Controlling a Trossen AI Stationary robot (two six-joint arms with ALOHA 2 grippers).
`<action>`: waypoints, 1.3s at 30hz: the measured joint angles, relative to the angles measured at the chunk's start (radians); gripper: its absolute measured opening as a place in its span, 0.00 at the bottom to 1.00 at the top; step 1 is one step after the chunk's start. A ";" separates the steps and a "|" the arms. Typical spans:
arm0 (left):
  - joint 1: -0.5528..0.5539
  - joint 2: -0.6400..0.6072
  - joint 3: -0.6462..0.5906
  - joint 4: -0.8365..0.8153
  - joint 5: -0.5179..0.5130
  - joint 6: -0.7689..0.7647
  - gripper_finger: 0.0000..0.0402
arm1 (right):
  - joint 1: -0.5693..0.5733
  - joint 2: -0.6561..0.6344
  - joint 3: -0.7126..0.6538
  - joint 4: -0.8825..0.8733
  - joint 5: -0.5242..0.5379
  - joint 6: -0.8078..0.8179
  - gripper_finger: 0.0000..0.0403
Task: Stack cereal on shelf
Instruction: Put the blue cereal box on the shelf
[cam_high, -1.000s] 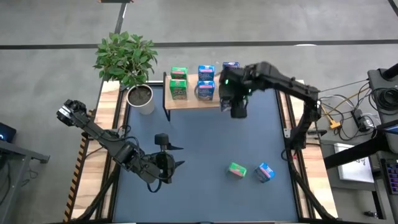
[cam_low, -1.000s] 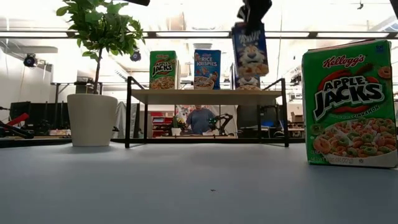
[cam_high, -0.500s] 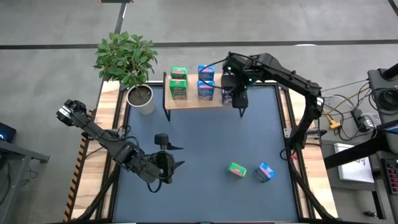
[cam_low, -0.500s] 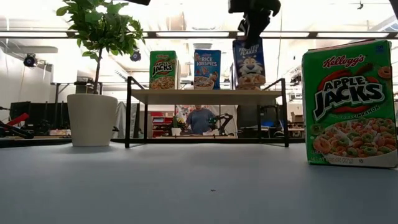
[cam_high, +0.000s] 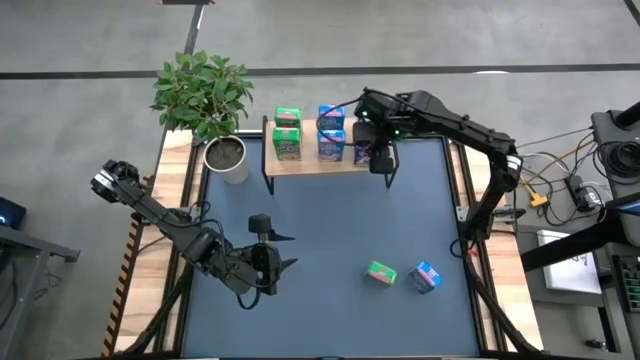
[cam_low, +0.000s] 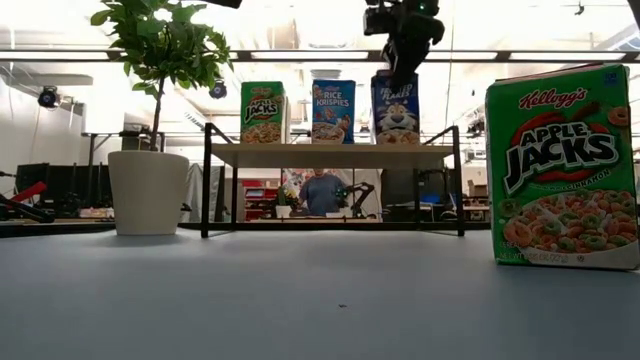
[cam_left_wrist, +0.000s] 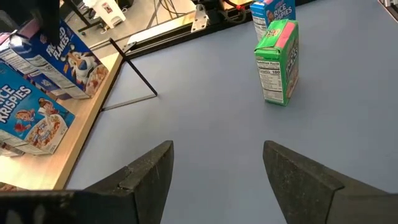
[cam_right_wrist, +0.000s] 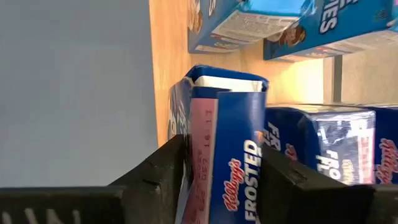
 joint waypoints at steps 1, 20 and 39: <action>0.000 0.000 0.000 0.000 0.000 0.000 0.58 | 0.000 0.000 -0.005 0.001 0.007 0.002 0.37; 0.000 0.000 0.002 0.000 0.000 0.000 0.58 | 0.010 0.002 0.118 -0.026 0.018 0.020 0.49; 0.000 0.000 0.002 -0.001 0.000 0.003 0.58 | 0.009 0.003 0.100 -0.007 0.018 0.045 0.06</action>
